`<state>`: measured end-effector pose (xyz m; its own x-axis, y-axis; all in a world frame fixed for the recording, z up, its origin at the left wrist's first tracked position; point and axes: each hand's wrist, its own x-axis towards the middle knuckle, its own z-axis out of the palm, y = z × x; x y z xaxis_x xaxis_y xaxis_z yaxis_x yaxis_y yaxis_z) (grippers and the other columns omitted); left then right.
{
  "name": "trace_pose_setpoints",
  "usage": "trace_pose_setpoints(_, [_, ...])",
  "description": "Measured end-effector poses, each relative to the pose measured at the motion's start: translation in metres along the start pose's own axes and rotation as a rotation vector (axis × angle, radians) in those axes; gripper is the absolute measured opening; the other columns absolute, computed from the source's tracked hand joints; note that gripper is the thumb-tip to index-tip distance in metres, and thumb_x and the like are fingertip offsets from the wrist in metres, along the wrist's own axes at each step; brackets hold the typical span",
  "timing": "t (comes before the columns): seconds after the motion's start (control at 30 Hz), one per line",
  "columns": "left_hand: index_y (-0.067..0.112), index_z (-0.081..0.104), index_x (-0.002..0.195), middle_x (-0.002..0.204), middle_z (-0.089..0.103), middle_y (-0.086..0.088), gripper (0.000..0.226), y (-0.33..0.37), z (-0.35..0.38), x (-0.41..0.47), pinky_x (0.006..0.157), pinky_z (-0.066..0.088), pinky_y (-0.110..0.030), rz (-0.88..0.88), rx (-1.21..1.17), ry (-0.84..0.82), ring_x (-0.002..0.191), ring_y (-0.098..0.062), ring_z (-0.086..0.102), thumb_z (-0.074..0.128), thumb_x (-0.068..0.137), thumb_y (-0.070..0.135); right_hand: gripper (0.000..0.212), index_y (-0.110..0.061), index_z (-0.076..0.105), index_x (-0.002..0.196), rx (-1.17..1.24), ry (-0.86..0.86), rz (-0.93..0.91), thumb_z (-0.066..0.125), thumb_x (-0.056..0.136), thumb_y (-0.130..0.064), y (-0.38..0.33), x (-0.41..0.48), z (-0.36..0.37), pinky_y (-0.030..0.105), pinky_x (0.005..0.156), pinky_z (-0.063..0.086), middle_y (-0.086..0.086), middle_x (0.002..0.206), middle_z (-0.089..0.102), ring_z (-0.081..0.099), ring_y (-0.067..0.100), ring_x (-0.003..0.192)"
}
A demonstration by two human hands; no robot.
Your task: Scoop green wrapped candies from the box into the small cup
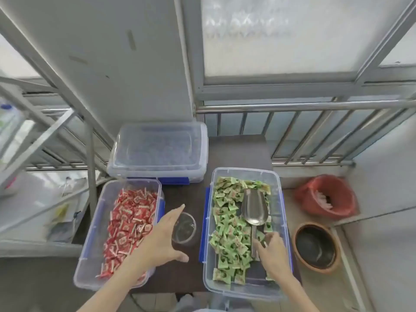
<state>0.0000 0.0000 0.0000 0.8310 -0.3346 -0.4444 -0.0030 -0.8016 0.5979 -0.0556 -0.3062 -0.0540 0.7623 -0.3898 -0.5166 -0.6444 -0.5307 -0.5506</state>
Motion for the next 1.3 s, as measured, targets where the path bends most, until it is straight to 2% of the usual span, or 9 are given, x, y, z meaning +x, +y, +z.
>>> trace_pose_setpoints(0.17, [0.031,0.020,0.153,0.143,0.035,0.019,0.118,0.002,0.017,0.014,0.108,0.028,-0.020,-0.120,-0.271,0.157,0.134,-0.005,0.038,0.093,0.060,0.027,0.075,0.008,0.032,0.134,-0.036,-0.150,0.184,0.061,0.088,-0.044,-0.004,0.012,0.027,0.035,0.070,0.040,0.021,0.121,0.057,0.056,0.036,0.110])
trace_pose_setpoints(0.3, [0.027,0.037,0.139,0.128,0.049,0.019,0.101,0.002,0.030,0.014,0.100,0.038,-0.021,-0.180,-0.397,0.267,0.113,0.002,0.049,0.095,0.057,0.021,0.029,0.001,0.052,0.103,0.092,-0.043,0.282,0.056,0.094,-0.026,-0.017,0.021,0.036,0.032,0.057,0.036,0.012,0.086,0.059,0.053,0.021,0.071])
trace_pose_setpoints(0.37, [0.030,0.043,0.129,0.122,0.051,0.024,0.091,-0.003,0.039,0.014,0.095,0.042,-0.016,-0.196,-0.424,0.290,0.108,0.008,0.052,0.096,0.055,0.020,0.019,-0.004,0.050,0.090,0.117,-0.046,0.284,0.055,0.093,-0.022,-0.022,0.020,0.036,0.033,0.060,0.038,0.011,0.085,0.058,0.052,0.023,0.073])
trace_pose_setpoints(0.53, [0.035,0.047,0.125,0.121,0.055,0.024,0.086,-0.007,0.049,0.012,0.084,0.040,-0.008,-0.180,-0.470,0.342,0.109,0.009,0.053,0.096,0.055,0.021,0.028,-0.005,0.046,0.113,0.289,-0.141,0.351,0.053,0.088,-0.014,-0.010,0.023,0.031,0.032,0.058,0.046,0.019,0.109,0.062,0.062,0.030,0.079])
trace_pose_setpoints(0.6, [0.041,0.048,0.122,0.122,0.057,0.022,0.084,-0.005,0.052,0.010,0.088,0.042,-0.013,-0.158,-0.461,0.356,0.111,0.005,0.055,0.096,0.055,0.023,0.022,-0.002,0.048,0.109,0.290,-0.151,0.300,0.049,0.088,-0.009,-0.010,0.012,0.018,0.035,0.058,0.045,0.019,0.094,0.064,0.057,0.027,0.068])
trace_pose_setpoints(0.8, [0.051,0.042,0.127,0.129,0.045,0.026,0.092,0.007,0.051,0.013,0.095,0.041,-0.017,-0.011,-0.421,0.419,0.119,0.009,0.046,0.095,0.053,0.034,0.017,-0.013,0.057,0.092,-0.256,-0.174,0.018,0.047,0.094,-0.027,-0.030,-0.040,-0.066,0.036,0.070,0.045,0.004,0.089,0.065,0.063,0.025,0.084])
trace_pose_setpoints(0.97, [0.051,0.038,0.124,0.129,0.040,0.018,0.089,0.019,0.054,0.021,0.096,0.047,-0.029,0.017,-0.373,0.448,0.118,0.000,0.044,0.093,0.057,0.034,0.017,-0.020,0.037,0.080,-0.766,-0.190,-0.029,0.038,0.096,-0.027,-0.060,-0.081,-0.111,0.035,0.073,0.038,0.006,0.107,0.061,0.060,0.027,0.106])
trace_pose_setpoints(1.07, [0.034,0.038,0.133,0.128,0.034,0.017,0.095,0.022,0.063,0.027,0.102,0.047,-0.039,-0.031,-0.341,0.477,0.124,-0.012,0.045,0.093,0.056,0.036,0.008,-0.019,0.044,0.101,-0.953,-0.268,-0.023,0.039,0.094,-0.021,-0.068,-0.087,-0.114,0.034,0.076,0.035,0.006,0.127,0.058,0.057,0.028,0.117])
trace_pose_setpoints(1.3, [0.030,0.038,0.134,0.134,0.039,0.008,0.101,0.023,0.071,0.033,0.105,0.045,-0.044,-0.106,-0.357,0.512,0.125,-0.015,0.047,0.093,0.050,0.040,0.071,-0.027,0.016,0.150,-0.753,-0.349,0.091,0.044,0.089,-0.049,-0.039,-0.077,-0.073,0.034,0.100,0.044,0.005,0.137,0.054,0.056,0.025,0.121])
